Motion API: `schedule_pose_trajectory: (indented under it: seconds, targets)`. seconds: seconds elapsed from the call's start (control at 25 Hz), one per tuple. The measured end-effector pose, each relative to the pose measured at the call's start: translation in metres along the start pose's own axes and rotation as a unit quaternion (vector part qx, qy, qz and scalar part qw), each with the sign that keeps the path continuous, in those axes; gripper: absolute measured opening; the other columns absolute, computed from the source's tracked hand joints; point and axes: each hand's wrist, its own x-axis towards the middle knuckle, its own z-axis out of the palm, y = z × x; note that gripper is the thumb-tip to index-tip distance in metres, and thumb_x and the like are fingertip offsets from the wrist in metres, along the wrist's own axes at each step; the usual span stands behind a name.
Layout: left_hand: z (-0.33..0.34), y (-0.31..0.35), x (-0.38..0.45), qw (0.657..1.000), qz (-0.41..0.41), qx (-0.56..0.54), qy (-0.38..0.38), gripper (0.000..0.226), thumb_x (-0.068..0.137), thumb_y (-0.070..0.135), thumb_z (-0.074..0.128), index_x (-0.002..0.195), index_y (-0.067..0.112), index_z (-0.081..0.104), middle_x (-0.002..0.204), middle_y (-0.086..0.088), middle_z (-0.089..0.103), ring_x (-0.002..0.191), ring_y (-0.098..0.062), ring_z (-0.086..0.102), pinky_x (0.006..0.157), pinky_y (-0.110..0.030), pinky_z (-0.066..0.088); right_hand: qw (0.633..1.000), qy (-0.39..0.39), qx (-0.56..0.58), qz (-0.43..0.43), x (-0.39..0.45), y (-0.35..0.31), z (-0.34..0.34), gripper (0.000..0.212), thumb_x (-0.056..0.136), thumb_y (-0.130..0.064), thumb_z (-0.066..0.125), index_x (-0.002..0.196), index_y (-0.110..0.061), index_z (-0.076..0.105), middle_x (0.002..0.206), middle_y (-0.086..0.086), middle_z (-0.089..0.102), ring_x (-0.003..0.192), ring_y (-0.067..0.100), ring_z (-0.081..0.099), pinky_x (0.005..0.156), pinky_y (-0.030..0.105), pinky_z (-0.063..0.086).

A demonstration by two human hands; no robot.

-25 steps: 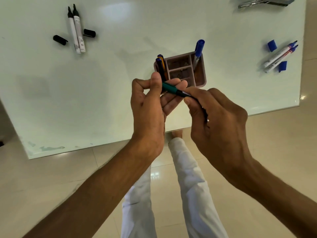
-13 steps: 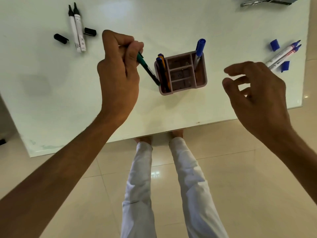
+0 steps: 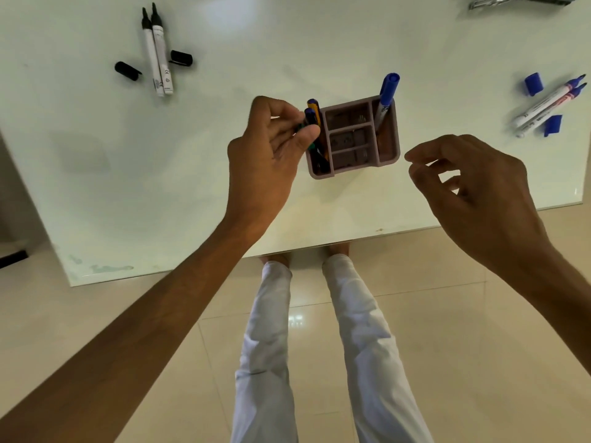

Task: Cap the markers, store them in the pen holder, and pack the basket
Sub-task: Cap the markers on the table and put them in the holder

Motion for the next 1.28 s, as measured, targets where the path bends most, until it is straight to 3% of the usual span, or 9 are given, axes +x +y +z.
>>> schedule_pose_trajectory:
  seconds: [0.16, 0.28, 0.4, 0.48, 0.68, 0.84, 0.96, 1.04, 1.28]
  targets:
    - [-0.037, -0.022, 0.019, 0.994, -0.028, 0.02, 0.105, 0.027, 0.094, 0.013, 0.077, 0.114, 0.0, 0.064, 0.111, -0.001, 0.079, 0.105, -0.007, 0.077, 0.097, -0.026, 0.061, 1.0, -0.008, 0.021, -0.012, 0.01, -0.016, 0.006, 0.017, 0.104, -0.019, 0.06, 0.113, -0.012, 0.073, 0.109, 0.002, 0.075, 0.089, 0.012, 0.067, 0.068, 0.0, 0.045]
    - [-0.073, -0.045, 0.036, 0.983, -0.096, 0.103, 0.117, 0.032, 0.091, 0.012, 0.078, 0.118, 0.004, 0.063, 0.113, 0.001, 0.076, 0.104, -0.016, 0.076, 0.09, -0.018, 0.058, 0.999, -0.014, 0.033, -0.027, 0.023, -0.037, 0.018, 0.015, 0.105, -0.017, 0.061, 0.11, -0.014, 0.074, 0.107, -0.001, 0.075, 0.087, 0.009, 0.066, 0.068, 0.0, 0.046]
    - [-0.101, -0.066, 0.056, 0.968, -0.08, 0.222, 0.081, 0.042, 0.093, 0.016, 0.079, 0.13, 0.008, 0.062, 0.126, -0.004, 0.07, 0.106, -0.025, 0.07, 0.089, -0.027, 0.056, 0.998, -0.019, 0.047, -0.048, 0.037, -0.06, 0.029, 0.015, 0.103, -0.011, 0.061, 0.107, -0.014, 0.076, 0.104, -0.002, 0.075, 0.084, 0.01, 0.066, 0.071, 0.01, 0.052]
    - [-0.112, -0.077, 0.076, 0.956, -0.047, 0.288, 0.042, 0.049, 0.094, 0.02, 0.077, 0.14, 0.013, 0.06, 0.136, -0.011, 0.063, 0.114, -0.03, 0.065, 0.096, -0.032, 0.052, 0.996, -0.023, 0.058, -0.063, 0.046, -0.073, 0.036, 0.015, 0.102, -0.007, 0.06, 0.103, -0.01, 0.076, 0.099, 0.001, 0.077, 0.084, 0.014, 0.068, 0.076, 0.03, 0.057]
    - [-0.106, -0.088, 0.12, 0.892, -0.013, 0.445, -0.075, 0.065, 0.099, 0.027, 0.072, 0.158, 0.022, 0.046, 0.163, -0.018, 0.035, 0.139, -0.047, 0.038, 0.115, -0.046, 0.039, 0.995, -0.021, 0.058, -0.083, 0.059, -0.094, 0.045, 0.015, 0.1, -0.011, 0.06, 0.099, -0.01, 0.075, 0.088, 0.003, 0.076, 0.082, 0.024, 0.069, 0.088, 0.052, 0.055]
    - [-0.097, -0.091, 0.136, 0.888, -0.009, 0.453, -0.074, 0.053, 0.102, 0.018, 0.065, 0.153, 0.02, 0.051, 0.161, -0.015, 0.04, 0.135, -0.045, 0.042, 0.116, -0.041, 0.036, 0.995, -0.017, 0.049, -0.088, 0.065, -0.095, 0.048, 0.014, 0.1, -0.006, 0.061, 0.095, -0.009, 0.074, 0.082, 0.003, 0.075, 0.079, 0.019, 0.067, 0.086, 0.05, 0.056]
    - [-0.092, -0.09, 0.139, 0.905, -0.007, 0.422, -0.047, 0.039, 0.103, 0.01, 0.06, 0.141, 0.017, 0.059, 0.15, -0.011, 0.05, 0.125, -0.037, 0.05, 0.101, -0.034, 0.041, 0.995, -0.026, 0.066, -0.067, 0.067, -0.094, 0.048, 0.016, 0.1, -0.002, 0.061, 0.097, -0.008, 0.075, 0.083, 0.004, 0.076, 0.085, 0.013, 0.064, 0.077, 0.019, 0.053]
    - [-0.09, -0.091, 0.139, 0.91, 0.001, 0.413, -0.034, 0.03, 0.105, 0.006, 0.058, 0.133, 0.015, 0.064, 0.141, -0.011, 0.056, 0.118, -0.033, 0.055, 0.091, -0.028, 0.04, 0.995, -0.032, 0.074, -0.059, 0.068, -0.094, 0.049, 0.016, 0.1, 0.0, 0.061, 0.098, -0.006, 0.075, 0.085, 0.006, 0.076, 0.086, 0.012, 0.064, 0.07, 0.012, 0.052]
    - [-0.091, -0.099, 0.123, 0.922, 0.038, 0.378, -0.073, 0.024, 0.102, 0.012, 0.063, 0.125, 0.015, 0.071, 0.126, -0.007, 0.066, 0.107, -0.033, 0.063, 0.091, -0.034, 0.046, 0.996, -0.023, 0.055, -0.072, 0.071, -0.094, 0.052, 0.015, 0.099, -0.003, 0.062, 0.096, -0.009, 0.075, 0.083, -0.001, 0.075, 0.078, 0.014, 0.064, 0.081, 0.044, 0.056]
